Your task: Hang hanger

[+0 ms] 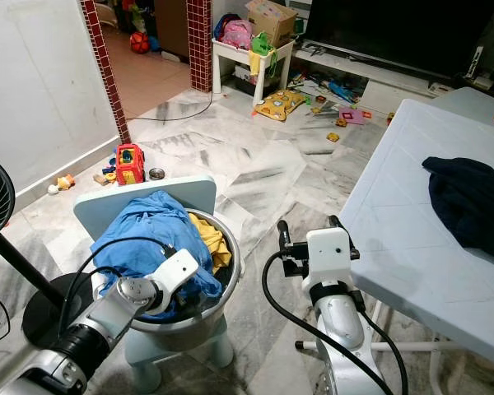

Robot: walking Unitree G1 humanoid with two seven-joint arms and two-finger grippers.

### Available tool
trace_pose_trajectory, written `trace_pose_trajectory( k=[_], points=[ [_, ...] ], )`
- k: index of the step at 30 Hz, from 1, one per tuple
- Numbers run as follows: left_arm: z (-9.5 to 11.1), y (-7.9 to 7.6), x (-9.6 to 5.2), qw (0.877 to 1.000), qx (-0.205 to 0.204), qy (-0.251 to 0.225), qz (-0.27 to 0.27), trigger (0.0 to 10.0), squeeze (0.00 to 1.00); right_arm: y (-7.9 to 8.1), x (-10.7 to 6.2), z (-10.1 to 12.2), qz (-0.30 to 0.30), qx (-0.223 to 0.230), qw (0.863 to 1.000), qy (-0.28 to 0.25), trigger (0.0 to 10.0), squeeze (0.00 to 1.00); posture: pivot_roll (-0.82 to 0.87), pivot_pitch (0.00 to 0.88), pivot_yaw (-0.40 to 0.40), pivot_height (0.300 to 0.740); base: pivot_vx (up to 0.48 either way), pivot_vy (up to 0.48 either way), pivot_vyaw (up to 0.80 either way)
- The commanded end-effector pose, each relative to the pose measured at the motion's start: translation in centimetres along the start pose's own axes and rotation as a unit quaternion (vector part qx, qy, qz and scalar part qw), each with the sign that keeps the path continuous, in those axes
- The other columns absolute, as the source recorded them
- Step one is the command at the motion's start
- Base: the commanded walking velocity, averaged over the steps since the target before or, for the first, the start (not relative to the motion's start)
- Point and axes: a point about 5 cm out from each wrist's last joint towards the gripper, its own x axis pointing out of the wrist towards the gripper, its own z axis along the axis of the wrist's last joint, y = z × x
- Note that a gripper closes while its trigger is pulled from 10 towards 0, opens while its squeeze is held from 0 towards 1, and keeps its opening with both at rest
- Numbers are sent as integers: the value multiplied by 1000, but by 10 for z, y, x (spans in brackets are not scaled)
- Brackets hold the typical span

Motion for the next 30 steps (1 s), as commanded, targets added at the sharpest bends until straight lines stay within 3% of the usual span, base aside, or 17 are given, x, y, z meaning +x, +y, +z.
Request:
trace_pose_trajectory(
  k=[1,12,20,30],
  points=[
    [1,2,0,1000,15,0,2,0,0,-2,0,4,-6,-3,1000,-5,10000,0,61,40,-74,740,0,0,0],
    [-7,12,-1,1000,20,4,5,0,0,-2,0,2,-5,-4,1000,-4,10000,0,67,40,-74,740,0,0,0],
    [-2,20,-2,999,24,-22,34,0,0,-2,-1,1,-7,-5,1000,-1,10000,0,65,44,-74,740,0,0,0],
    [12,46,-12,987,9,-90,133,0,0,-2,-1,1,-5,-4,1000,-2,10000,0,72,48,-84,740,0,0,0]
  ],
)
